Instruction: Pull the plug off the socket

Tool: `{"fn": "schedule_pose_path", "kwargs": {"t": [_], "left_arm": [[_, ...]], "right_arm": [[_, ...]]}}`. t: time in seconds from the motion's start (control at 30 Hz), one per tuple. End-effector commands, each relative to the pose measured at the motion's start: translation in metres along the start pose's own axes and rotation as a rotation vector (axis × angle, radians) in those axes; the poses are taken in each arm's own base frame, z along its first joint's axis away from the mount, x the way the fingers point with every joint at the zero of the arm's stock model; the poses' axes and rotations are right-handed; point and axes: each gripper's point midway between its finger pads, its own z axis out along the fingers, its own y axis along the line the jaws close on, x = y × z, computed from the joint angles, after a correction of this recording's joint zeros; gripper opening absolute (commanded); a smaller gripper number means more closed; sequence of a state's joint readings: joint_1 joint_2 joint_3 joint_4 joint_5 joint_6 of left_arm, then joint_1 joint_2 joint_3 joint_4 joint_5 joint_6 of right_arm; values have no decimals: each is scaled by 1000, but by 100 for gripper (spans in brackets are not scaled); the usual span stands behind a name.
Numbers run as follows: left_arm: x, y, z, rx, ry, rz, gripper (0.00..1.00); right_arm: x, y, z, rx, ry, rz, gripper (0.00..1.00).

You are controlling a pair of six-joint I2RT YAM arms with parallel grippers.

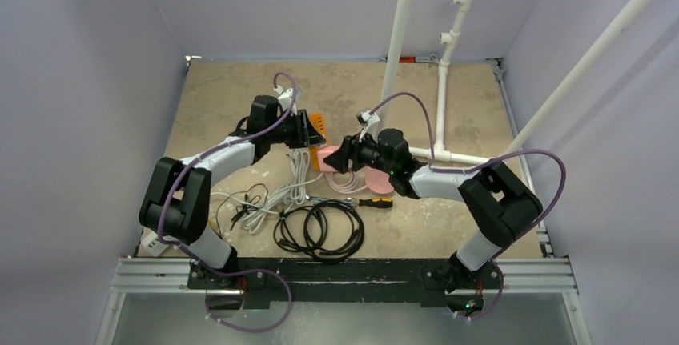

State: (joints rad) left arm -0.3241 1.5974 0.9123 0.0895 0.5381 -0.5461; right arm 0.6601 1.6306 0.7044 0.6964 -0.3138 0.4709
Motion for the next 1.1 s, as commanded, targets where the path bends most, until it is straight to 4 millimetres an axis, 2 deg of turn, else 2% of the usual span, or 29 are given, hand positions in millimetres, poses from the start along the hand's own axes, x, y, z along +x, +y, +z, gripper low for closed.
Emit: {"fn": "schedule_pose_path", "kwargs": {"t": [0.0, 0.23, 0.5, 0.9, 1.07], "left_arm": [[-19, -14, 1, 39, -46, 50, 0], [-18, -7, 3, 7, -46, 37, 0], [-17, -4, 5, -6, -43, 30, 0], [-19, -7, 3, 3, -41, 59, 0], [-20, -7, 3, 5, -42, 63, 0]], "right_arm": [[-36, -9, -9, 119, -136, -33, 0], [-38, 10, -8, 215, -184, -87, 0], [-29, 13, 0, 275, -161, -101, 0], [-16, 48, 10, -24, -79, -87, 0], [-17, 45, 6, -91, -69, -55, 0]]}}
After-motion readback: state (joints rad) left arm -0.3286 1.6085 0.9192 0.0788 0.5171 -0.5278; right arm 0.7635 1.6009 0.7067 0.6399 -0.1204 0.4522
